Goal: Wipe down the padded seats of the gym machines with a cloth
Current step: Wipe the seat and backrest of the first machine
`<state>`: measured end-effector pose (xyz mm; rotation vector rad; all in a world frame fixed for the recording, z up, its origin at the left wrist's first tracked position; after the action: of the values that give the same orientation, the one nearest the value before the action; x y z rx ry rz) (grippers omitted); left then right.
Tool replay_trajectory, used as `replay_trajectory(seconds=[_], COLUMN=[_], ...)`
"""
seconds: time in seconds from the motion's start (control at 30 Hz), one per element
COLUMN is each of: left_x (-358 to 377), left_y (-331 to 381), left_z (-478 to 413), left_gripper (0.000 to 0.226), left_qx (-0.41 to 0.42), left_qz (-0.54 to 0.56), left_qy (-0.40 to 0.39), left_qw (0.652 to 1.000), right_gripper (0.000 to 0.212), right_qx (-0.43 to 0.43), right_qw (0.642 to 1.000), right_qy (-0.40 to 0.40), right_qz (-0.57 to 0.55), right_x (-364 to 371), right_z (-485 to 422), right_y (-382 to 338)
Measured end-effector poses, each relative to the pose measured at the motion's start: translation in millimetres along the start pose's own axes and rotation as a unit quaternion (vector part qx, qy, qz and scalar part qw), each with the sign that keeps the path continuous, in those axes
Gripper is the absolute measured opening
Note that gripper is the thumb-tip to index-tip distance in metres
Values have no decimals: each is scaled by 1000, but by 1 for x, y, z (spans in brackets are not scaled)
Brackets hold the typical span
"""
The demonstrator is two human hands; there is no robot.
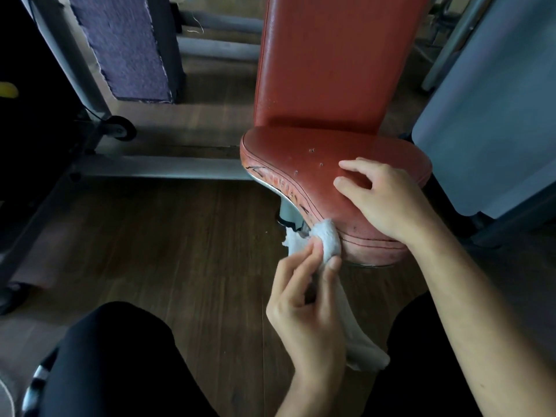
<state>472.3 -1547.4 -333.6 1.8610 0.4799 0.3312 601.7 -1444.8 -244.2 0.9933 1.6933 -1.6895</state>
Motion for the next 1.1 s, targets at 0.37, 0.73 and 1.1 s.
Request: replay_trajectory(seconds=[0.37,0.73,1.1], left_x=[2,-4,11], left_y=[-5,-9,-7], left_z=[-10,-27,-52], left_gripper=[15,13,21], left_qx=[11,-59,-17], left_qz=[-7,31,-34], left_qy=[-5,-47,-20], left_qw=[1000,997,999], right_gripper=[47,47,55], right_qx=[10,8,9], right_qw=[1000,999,992], right_qy=[-13,-40,-108], right_qz=[6,13,59], right_x=[0,-2,16], right_z=[-1,-2,-32], right_y=[-1,-2,-16])
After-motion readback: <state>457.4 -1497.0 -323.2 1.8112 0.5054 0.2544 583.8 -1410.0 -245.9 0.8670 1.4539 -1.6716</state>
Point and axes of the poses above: each hand's wrist, its own z-axis away from the middle knuckle, its own x-axis out of the palm, y = z × x, the point moved 3 cm from there along -z, towards the middle knuckle, and after that the axes turned 7 degrees about -z, right-handed, at the moved point
